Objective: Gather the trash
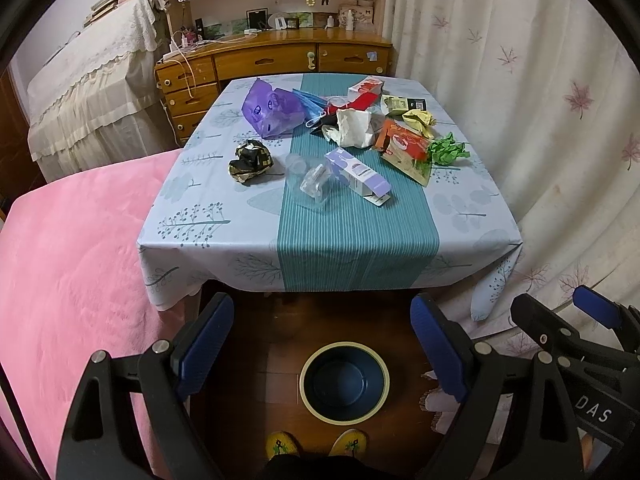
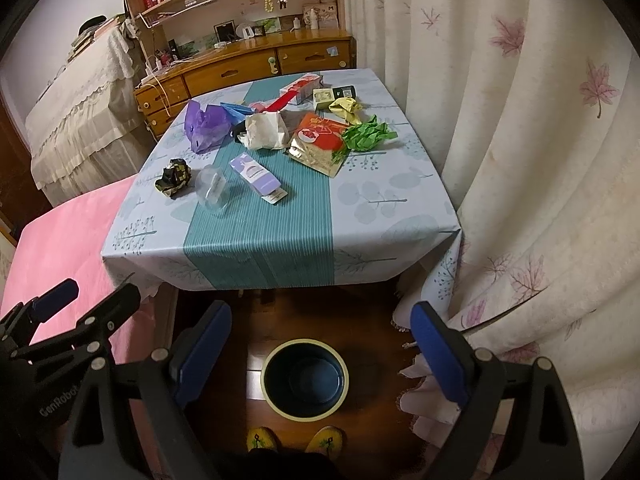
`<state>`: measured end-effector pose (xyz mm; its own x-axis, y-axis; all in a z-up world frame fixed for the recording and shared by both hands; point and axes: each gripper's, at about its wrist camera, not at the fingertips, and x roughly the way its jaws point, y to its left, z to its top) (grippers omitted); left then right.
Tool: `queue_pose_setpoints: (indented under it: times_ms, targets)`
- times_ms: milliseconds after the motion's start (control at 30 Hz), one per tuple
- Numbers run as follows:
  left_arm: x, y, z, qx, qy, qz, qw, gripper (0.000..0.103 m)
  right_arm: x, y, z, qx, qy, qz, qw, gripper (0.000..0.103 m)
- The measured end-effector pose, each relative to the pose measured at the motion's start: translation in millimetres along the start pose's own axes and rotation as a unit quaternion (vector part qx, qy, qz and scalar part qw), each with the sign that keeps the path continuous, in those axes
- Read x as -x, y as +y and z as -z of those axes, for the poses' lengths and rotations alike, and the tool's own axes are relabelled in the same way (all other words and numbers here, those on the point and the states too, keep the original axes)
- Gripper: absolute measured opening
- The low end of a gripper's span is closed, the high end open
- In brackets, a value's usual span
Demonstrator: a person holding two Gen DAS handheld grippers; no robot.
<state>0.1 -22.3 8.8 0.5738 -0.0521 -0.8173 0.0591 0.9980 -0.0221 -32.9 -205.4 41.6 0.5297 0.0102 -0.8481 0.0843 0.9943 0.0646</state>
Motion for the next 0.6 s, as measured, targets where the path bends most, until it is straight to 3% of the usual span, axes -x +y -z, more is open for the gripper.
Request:
queue_pose_setpoints:
  times_ms: [600]
  targets:
    - [-0.8,4.1,-4.4,0.001,0.0,-0.004,1.0,0.089,-2.3,2.5,-9.9,-0.002,-0.001,-0.01,1.0,0.091]
